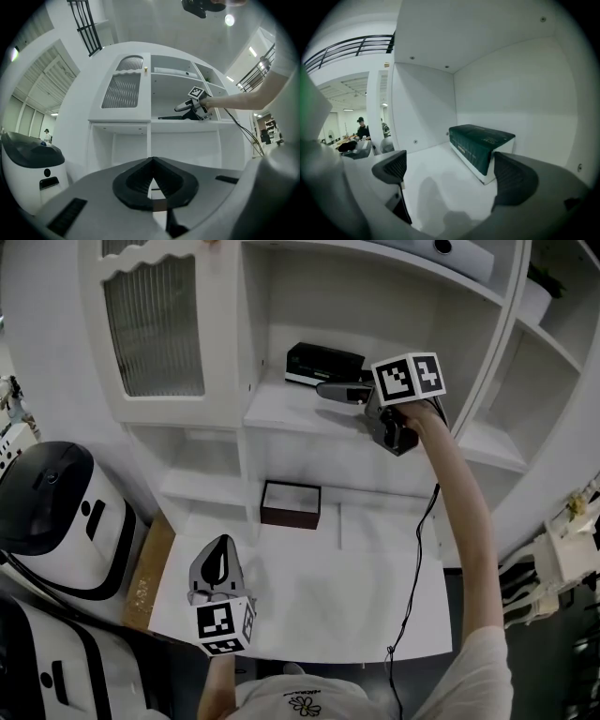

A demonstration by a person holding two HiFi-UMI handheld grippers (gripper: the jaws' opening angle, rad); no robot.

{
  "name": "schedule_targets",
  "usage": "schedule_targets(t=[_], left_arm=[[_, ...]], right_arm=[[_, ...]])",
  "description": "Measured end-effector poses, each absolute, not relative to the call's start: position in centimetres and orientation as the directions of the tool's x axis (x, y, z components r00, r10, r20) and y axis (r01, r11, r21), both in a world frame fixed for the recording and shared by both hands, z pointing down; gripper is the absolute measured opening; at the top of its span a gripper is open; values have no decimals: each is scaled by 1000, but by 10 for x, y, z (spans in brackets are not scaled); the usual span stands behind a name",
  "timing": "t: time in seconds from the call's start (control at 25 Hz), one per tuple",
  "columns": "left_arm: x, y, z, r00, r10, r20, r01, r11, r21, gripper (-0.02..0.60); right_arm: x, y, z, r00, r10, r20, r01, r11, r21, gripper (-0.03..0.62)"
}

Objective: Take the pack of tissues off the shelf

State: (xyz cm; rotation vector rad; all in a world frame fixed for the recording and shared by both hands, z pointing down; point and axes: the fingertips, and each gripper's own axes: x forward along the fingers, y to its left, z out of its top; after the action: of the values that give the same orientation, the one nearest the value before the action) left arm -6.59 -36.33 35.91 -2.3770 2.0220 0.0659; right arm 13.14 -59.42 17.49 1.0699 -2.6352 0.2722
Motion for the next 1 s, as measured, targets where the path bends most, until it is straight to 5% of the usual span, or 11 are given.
schedule_targets(t=[0.36,1.0], left_arm=[[-73,-355,354,144,-987,-66,-989,-146,15,0],[-78,-360,357,139,-989,-51,-990,-140,9,0]], right_arm=[[53,-551,175,-779,-527,340,-573,819,-41,589],[112,-600,180,-661,-619,425,-689,725,-15,589]])
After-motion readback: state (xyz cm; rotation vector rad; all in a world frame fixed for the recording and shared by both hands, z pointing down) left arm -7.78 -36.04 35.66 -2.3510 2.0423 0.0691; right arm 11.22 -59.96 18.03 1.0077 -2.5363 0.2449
